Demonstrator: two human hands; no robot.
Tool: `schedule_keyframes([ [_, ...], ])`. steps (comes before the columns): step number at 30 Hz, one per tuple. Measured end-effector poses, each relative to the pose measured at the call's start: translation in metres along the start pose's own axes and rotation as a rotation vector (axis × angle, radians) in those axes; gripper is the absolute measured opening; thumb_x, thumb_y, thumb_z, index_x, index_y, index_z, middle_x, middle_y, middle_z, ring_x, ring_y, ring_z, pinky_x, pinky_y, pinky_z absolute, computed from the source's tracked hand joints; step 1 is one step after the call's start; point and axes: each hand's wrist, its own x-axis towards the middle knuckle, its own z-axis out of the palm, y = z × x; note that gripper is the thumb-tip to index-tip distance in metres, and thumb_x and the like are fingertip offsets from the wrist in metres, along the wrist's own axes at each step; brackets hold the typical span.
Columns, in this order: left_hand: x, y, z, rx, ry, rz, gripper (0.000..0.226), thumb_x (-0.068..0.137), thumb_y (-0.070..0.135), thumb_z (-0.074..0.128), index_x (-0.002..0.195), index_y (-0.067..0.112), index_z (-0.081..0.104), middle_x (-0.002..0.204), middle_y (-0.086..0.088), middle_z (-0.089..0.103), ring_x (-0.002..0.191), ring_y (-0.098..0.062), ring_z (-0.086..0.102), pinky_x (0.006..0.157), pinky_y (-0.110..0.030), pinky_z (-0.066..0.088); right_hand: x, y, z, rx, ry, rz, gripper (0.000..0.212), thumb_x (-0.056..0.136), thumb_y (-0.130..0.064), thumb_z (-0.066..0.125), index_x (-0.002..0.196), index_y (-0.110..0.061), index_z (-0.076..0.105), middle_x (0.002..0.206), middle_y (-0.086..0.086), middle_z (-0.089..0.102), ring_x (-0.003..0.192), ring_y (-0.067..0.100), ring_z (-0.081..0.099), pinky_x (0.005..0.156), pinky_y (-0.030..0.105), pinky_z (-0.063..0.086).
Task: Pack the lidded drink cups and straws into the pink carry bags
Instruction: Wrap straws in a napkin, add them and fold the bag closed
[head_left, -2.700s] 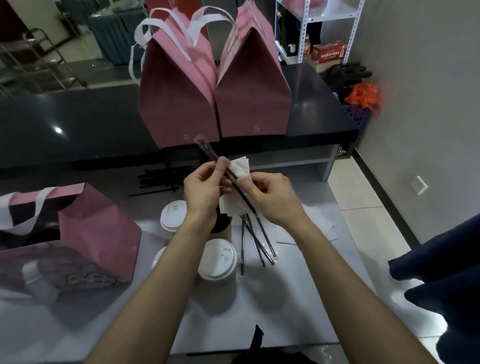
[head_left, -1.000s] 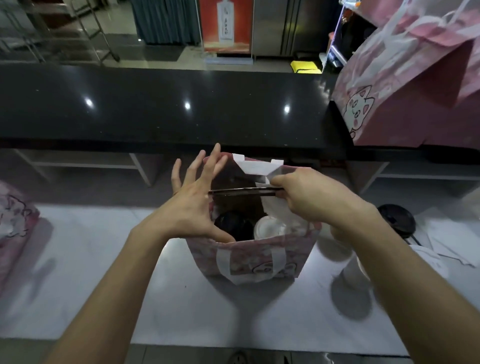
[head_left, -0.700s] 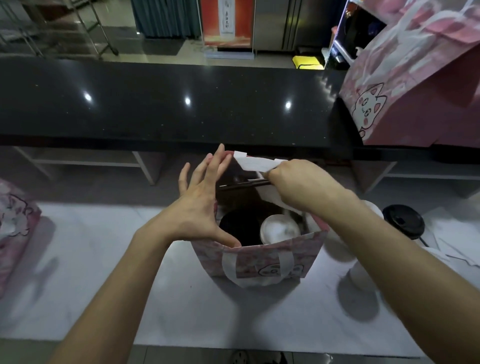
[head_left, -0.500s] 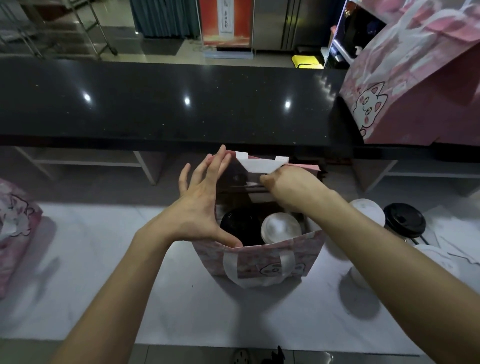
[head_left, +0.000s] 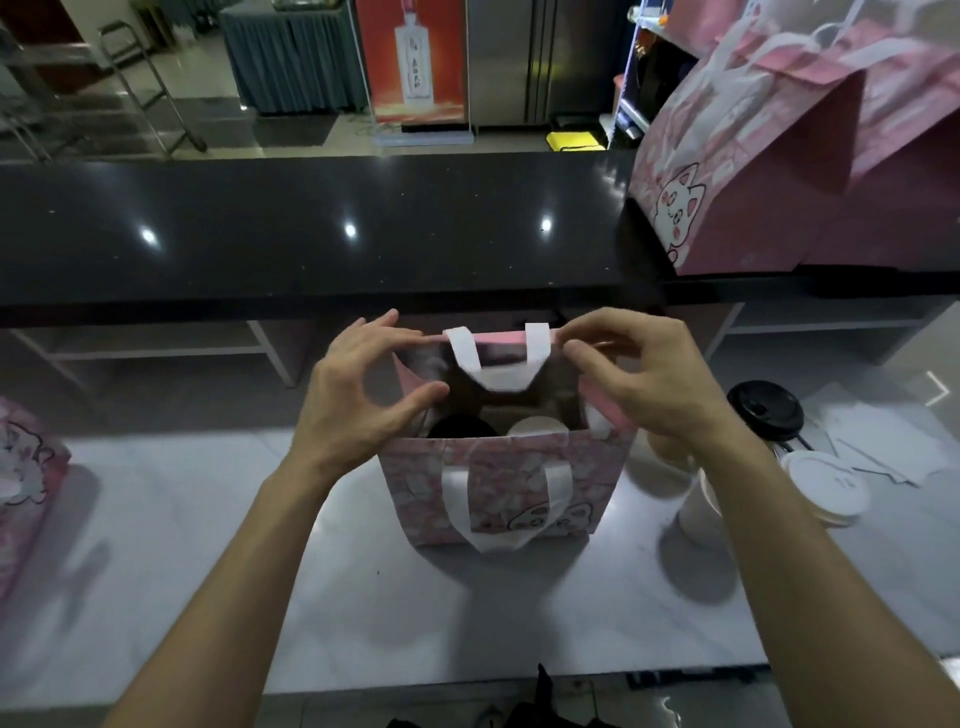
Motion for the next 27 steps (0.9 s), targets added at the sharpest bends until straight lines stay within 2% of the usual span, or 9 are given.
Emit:
schedule_keyframes([
  [2,-0.009,-0.001,-0.001,-0.032,0.082,-0.017,0.058,0.084,0.059,0.088,0.129,0.024,0.074,0.138,0.015,0.067,0.145,-0.004,0.053,0.123,-0.050,0.045,-0.015,0.011,-0.002,0.157,0.088,0.013,0.024,0.093,-0.044,0.079,0.113,-0.031,0.080,0.108,-0.016,0.080,0.104,0.007,0.076,0.092,0.021,0.060],
  [4,-0.020,-0.002,-0.006,-0.103,0.078,-0.086,0.071,0.076,0.072,0.087,0.132,0.035,0.067,0.143,0.014,0.063,0.141,-0.001,0.053,0.118,-0.041,0.049,-0.029,0.025,-0.004,0.251,0.134,0.044,0.042,0.086,-0.060,0.082,0.117,-0.033,0.078,0.115,-0.014,0.078,0.110,0.009,0.075,0.095,0.024,0.060],
  [8,-0.037,-0.015,-0.020,-0.335,-0.200,-0.361,0.116,0.046,0.079,0.096,0.144,0.039,0.049,0.167,0.017,0.041,0.152,-0.022,0.045,0.124,-0.048,0.042,-0.051,0.068,-0.003,0.332,0.033,0.170,0.071,0.064,-0.071,0.094,0.124,-0.041,0.069,0.144,-0.023,0.064,0.131,0.007,0.064,0.111,0.039,0.053],
  [11,-0.038,-0.024,-0.019,-0.353,-0.424,-0.433,0.125,0.044,0.063,0.101,0.149,0.041,0.038,0.176,0.022,0.018,0.159,-0.033,0.035,0.127,-0.053,0.040,-0.053,0.090,-0.001,0.362,-0.153,0.272,0.089,0.053,-0.069,0.100,0.129,-0.036,0.064,0.165,-0.027,0.040,0.149,0.013,0.046,0.123,0.048,0.044],
  [13,-0.034,-0.024,-0.015,-0.382,-0.504,-0.449,0.132,0.043,0.062,0.102,0.154,0.036,0.036,0.174,0.026,0.015,0.161,-0.033,0.032,0.128,-0.054,0.038,-0.044,0.095,0.000,0.310,-0.258,0.299,0.093,0.050,-0.073,0.099,0.129,-0.038,0.064,0.170,-0.029,0.027,0.154,0.011,0.037,0.125,0.051,0.040],
  [18,-0.016,-0.026,-0.007,-0.398,-0.461,-0.431,0.093,0.053,0.054,0.098,0.134,0.029,0.060,0.176,0.025,0.014,0.163,-0.023,0.027,0.132,-0.053,0.030,-0.012,0.095,-0.005,0.326,-0.422,0.307,0.092,0.045,-0.070,0.101,0.127,-0.043,0.068,0.170,-0.039,0.009,0.159,0.012,0.023,0.128,0.057,0.032],
  [23,-0.005,-0.035,-0.007,-0.342,-0.404,-0.472,0.090,0.049,0.070,0.101,0.125,0.042,0.062,0.156,0.016,0.051,0.151,-0.025,0.046,0.125,-0.062,0.040,0.003,0.099,-0.006,0.329,-0.421,0.241,0.085,0.052,-0.066,0.101,0.126,-0.034,0.072,0.164,-0.038,0.032,0.149,0.004,0.043,0.128,0.053,0.029],
  [25,0.001,-0.037,-0.006,-0.207,-0.383,-0.405,0.080,0.056,0.063,0.102,0.122,0.046,0.060,0.159,0.023,0.043,0.145,-0.013,0.046,0.125,-0.054,0.042,0.005,0.101,-0.005,0.332,-0.397,0.241,0.084,0.056,-0.063,0.101,0.131,-0.037,0.071,0.156,-0.032,0.048,0.143,0.003,0.050,0.127,0.054,0.031],
  [27,0.006,-0.033,-0.005,-0.015,-0.305,-0.299,0.078,0.060,0.056,0.103,0.119,0.046,0.054,0.165,0.021,0.029,0.149,-0.014,0.037,0.118,-0.043,0.047,0.005,0.103,-0.003,0.366,-0.362,0.266,0.089,0.056,-0.061,0.102,0.137,-0.047,0.067,0.150,-0.025,0.059,0.141,0.006,0.054,0.127,0.054,0.034],
])
